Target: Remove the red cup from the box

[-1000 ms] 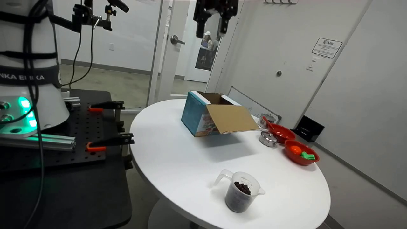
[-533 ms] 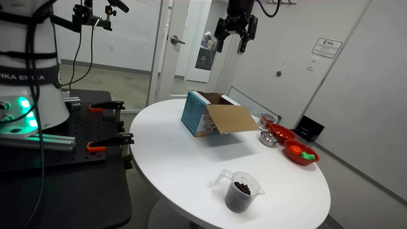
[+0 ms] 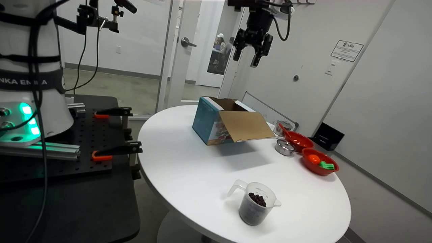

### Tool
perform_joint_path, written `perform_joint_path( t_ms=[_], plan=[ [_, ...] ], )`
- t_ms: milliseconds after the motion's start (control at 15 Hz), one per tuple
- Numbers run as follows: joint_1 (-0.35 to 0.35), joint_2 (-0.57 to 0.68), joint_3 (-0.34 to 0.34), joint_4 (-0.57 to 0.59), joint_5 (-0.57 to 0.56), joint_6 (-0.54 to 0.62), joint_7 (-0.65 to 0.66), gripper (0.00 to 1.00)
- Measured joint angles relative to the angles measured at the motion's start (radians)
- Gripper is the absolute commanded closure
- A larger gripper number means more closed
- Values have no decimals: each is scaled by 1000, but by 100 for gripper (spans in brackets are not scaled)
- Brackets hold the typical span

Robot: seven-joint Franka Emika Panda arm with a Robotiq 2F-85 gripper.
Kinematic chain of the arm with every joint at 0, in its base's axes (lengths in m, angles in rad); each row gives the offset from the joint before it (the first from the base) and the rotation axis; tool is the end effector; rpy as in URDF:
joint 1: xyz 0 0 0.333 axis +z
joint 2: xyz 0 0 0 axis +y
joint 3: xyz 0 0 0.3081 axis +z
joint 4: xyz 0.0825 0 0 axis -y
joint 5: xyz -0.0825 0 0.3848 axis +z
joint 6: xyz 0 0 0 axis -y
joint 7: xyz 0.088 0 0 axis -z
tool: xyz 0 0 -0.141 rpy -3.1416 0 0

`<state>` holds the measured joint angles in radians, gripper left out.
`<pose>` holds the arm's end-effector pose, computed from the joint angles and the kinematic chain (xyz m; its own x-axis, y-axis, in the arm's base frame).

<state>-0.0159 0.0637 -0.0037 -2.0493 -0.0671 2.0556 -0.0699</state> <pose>0.5538 -0.0165 0.3617 0.9947 0.0814 -0.0622 0.0847 -0.9950 0.0535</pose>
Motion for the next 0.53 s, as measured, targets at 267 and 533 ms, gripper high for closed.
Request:
perform_joint_path(
  t_ms=[267,533],
  plan=[
    [-2,-2,-1,-5,0,-1,1,0],
    [-2,9,-2,-10,4,-1,2,0]
  ],
)
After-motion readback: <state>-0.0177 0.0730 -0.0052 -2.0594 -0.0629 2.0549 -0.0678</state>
